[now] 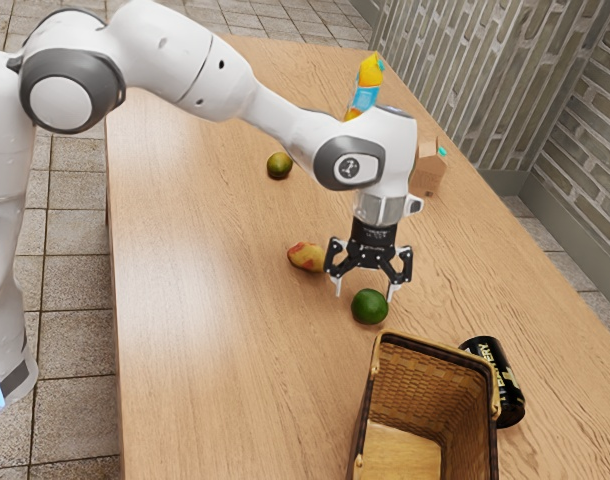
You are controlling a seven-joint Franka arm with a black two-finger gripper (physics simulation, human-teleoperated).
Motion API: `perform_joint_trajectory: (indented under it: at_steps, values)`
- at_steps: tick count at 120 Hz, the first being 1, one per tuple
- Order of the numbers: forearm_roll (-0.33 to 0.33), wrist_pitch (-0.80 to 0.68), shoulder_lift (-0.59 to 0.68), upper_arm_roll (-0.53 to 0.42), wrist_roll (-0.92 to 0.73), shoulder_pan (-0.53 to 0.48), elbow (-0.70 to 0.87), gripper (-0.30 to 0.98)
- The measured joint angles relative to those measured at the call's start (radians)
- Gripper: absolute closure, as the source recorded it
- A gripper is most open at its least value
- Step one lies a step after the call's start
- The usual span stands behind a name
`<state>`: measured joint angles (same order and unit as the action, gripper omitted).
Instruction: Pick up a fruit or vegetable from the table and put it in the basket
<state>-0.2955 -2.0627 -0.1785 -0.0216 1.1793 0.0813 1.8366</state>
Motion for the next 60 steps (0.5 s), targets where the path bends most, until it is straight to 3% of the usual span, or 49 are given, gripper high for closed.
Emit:
perform_joint_trajectory:
  at_steps: [60]
  values:
    - [-0.004, -0.018, -0.021, -0.002, -0.028, 0.001, -0.005, 0.01]
